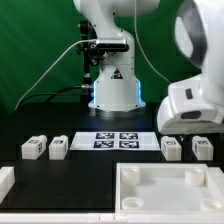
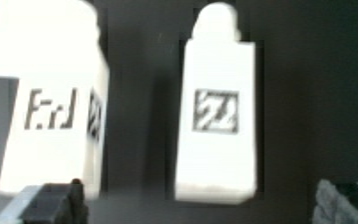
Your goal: Assemble one leg
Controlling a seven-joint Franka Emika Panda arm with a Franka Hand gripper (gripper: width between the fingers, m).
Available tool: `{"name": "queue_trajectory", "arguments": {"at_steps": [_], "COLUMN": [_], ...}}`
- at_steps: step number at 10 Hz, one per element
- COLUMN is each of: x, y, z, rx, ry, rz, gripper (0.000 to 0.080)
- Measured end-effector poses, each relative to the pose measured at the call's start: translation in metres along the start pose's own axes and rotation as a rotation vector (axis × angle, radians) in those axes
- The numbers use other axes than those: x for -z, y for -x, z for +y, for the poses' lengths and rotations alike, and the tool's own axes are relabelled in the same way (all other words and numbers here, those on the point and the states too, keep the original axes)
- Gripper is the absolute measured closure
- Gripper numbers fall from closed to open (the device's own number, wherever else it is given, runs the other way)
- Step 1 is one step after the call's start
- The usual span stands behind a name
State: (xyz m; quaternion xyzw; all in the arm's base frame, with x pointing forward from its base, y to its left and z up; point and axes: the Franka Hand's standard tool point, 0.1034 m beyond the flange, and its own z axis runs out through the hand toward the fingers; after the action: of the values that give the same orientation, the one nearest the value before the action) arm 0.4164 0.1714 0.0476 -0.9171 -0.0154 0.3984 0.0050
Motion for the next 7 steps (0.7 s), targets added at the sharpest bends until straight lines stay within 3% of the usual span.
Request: {"name": "queue_trajectory", "arguments": {"at_steps": [1, 2, 5, 7], "x": [-0.001, 0.0, -0.001, -0.02], "y": [-0.002, -0.011, -0.01, -0.009], "z": [-0.003, -0.005, -0.006, -0.013], "rx": [0.009, 0.011, 0.007, 0.005], "ry": [0.009, 0.0, 0.002, 0.015], "rz": [-0.095, -0.077, -0.078, -0.094], "gripper": [0.015, 0.015, 0.015, 0.015]}}
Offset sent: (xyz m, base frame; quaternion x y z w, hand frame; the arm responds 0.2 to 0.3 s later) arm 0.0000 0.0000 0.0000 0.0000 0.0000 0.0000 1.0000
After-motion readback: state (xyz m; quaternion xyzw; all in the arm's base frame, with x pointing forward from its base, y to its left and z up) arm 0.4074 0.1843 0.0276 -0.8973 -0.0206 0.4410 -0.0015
